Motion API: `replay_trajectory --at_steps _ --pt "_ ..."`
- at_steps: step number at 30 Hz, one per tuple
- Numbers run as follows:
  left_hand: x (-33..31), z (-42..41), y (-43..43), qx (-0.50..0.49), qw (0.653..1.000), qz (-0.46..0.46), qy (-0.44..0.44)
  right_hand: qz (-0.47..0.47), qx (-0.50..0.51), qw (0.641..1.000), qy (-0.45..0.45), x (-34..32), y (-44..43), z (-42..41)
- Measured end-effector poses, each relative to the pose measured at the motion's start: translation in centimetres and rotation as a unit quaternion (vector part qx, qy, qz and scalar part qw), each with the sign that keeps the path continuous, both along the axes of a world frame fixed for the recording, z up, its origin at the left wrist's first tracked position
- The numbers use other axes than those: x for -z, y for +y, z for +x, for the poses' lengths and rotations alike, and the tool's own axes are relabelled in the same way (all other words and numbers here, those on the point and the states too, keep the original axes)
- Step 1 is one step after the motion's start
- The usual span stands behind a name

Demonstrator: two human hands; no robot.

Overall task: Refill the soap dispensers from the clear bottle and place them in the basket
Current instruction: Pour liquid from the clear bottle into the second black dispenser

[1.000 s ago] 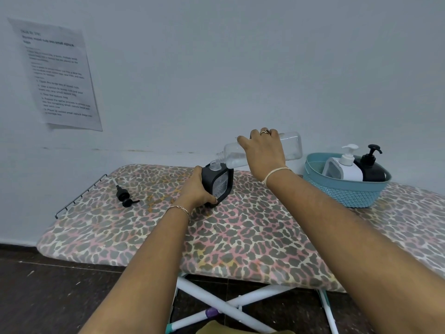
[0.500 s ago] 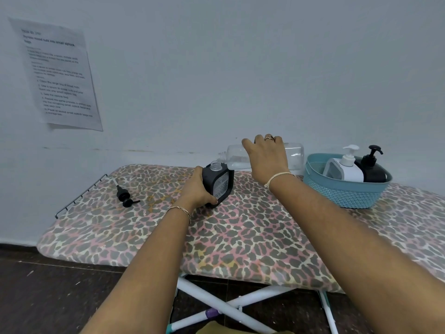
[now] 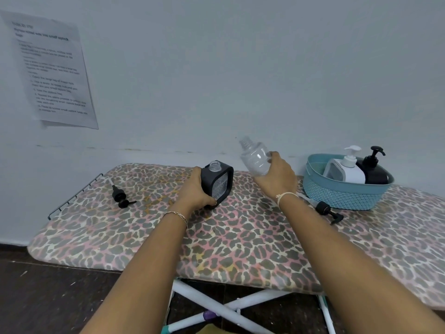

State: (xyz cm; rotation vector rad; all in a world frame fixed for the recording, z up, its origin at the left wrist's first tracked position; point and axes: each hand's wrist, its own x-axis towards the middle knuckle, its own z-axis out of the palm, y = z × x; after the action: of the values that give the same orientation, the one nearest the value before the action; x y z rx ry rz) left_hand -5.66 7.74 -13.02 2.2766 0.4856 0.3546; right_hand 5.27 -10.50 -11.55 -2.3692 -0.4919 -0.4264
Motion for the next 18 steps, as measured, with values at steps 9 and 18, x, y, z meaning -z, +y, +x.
replay_trajectory --at_steps 9,18 --pt "0.3 0.4 0.2 -0.006 1.000 -0.004 -0.001 0.213 0.025 0.976 0.042 1.6 1.0 -0.1" --pt "0.3 0.2 0.1 -0.012 1.000 0.005 0.010 0.245 0.051 0.965 0.082 2.5 0.3 0.3"
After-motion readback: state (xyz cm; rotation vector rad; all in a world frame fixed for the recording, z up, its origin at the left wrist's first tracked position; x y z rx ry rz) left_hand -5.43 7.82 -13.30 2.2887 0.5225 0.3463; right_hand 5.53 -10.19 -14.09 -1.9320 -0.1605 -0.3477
